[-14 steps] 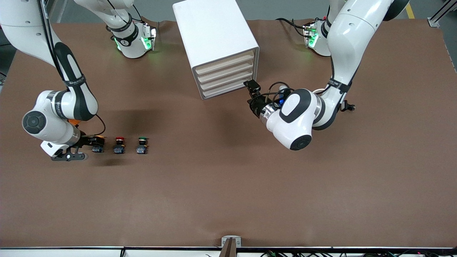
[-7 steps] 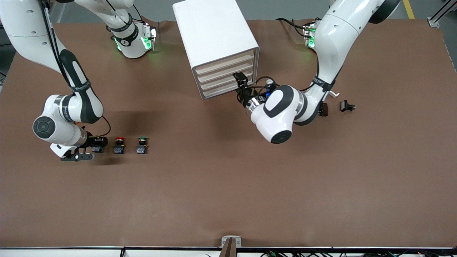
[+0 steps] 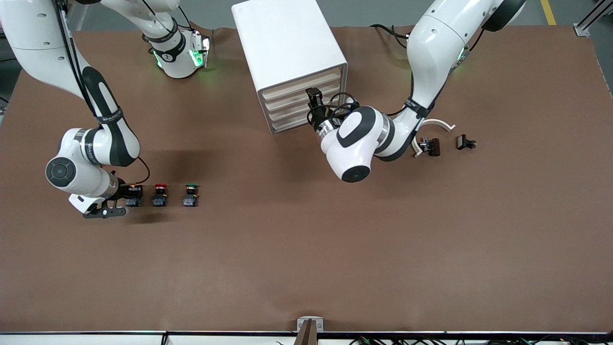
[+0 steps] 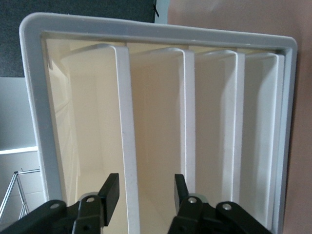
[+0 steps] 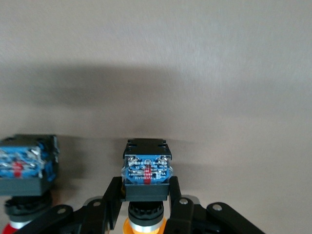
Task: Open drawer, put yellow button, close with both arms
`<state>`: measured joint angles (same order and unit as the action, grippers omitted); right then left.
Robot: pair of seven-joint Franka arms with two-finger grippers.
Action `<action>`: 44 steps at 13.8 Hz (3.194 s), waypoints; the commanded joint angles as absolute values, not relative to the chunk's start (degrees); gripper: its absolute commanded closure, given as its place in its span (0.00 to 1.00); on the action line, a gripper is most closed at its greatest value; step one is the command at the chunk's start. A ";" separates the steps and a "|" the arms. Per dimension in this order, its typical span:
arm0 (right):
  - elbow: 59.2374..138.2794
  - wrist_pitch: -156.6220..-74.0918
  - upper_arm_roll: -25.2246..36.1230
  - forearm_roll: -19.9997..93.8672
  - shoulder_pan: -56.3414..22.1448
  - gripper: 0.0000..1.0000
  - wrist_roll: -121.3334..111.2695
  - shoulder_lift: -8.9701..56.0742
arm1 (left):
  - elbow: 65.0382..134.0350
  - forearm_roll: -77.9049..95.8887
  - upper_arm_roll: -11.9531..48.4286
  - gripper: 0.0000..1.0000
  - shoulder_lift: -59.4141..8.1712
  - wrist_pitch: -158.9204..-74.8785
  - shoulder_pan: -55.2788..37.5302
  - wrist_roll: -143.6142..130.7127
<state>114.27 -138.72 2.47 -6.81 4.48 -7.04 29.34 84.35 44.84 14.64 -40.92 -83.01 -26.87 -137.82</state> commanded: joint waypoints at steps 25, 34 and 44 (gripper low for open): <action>103.20 -90.88 2.11 -3.96 -39.79 0.76 52.69 3.51 | 83.24 47.55 14.94 1.00 -42.36 -82.79 -19.69 -137.90; 84.83 -91.84 2.20 7.56 -45.52 0.76 84.43 15.28 | 78.49 47.55 12.75 0.92 -44.12 -84.90 -17.32 -134.22; 82.79 -104.05 2.11 8.00 -50.44 0.75 99.48 22.32 | 74.81 42.65 12.83 0.00 -43.51 -84.64 -12.84 -128.06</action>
<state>84.94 -103.23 1.71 6.77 -49.22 96.78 20.87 77.47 45.91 12.67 -43.44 -85.40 -14.62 -129.32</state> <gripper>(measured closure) 0.573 0.128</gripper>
